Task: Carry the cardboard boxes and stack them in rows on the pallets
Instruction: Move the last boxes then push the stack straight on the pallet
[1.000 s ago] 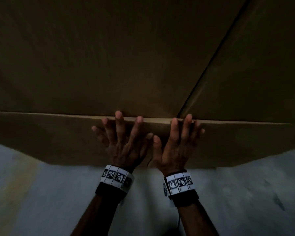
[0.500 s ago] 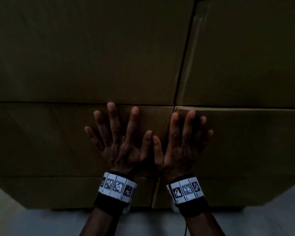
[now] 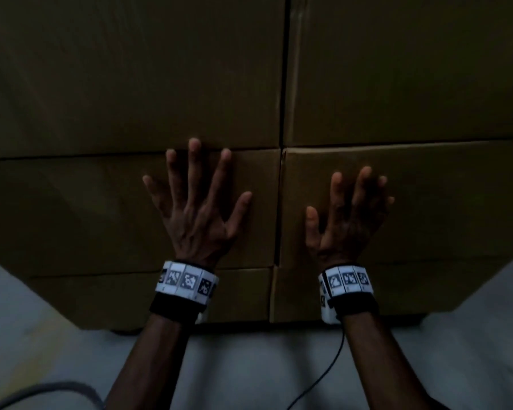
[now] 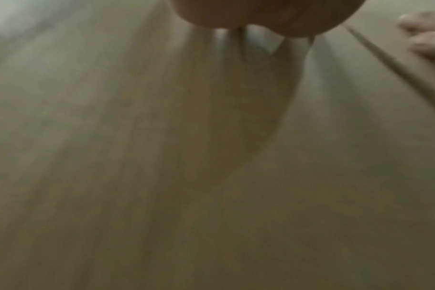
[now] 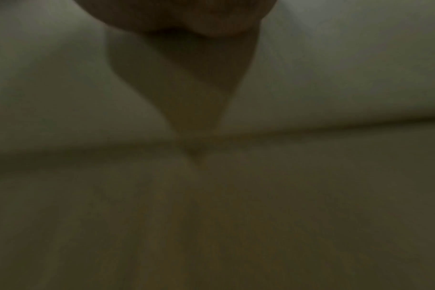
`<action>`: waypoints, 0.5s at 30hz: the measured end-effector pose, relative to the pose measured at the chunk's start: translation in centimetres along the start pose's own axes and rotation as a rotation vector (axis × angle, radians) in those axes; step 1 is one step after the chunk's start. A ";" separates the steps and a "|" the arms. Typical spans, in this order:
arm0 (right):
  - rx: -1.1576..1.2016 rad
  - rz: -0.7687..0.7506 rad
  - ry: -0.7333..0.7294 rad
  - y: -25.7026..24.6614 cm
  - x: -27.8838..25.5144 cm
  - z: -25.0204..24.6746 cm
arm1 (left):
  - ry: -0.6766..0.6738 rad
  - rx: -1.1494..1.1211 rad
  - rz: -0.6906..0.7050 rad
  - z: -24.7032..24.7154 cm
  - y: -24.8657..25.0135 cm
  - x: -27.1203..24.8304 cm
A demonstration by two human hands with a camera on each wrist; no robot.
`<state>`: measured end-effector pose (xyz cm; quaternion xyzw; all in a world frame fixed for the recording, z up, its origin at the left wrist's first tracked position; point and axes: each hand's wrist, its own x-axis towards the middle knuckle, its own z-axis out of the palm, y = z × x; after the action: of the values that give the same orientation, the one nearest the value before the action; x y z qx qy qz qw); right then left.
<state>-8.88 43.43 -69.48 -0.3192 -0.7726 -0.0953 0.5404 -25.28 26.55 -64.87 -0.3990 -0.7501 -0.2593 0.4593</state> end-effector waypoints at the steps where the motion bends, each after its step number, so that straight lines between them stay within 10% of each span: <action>1: 0.000 -0.002 -0.002 0.2 0.0 0.3 | -0.002 0.005 0.002 0.0 -0.2 0.1; 15: 0.081 -0.044 -0.056 -0.7 -5.7 1.9 | -0.033 -0.042 0.098 4.0 0.5 -7.7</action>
<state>-9.53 41.58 -75.16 -0.2826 -0.7975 -0.0670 0.5288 -24.78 27.04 -73.49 -0.4491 -0.7314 -0.2456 0.4507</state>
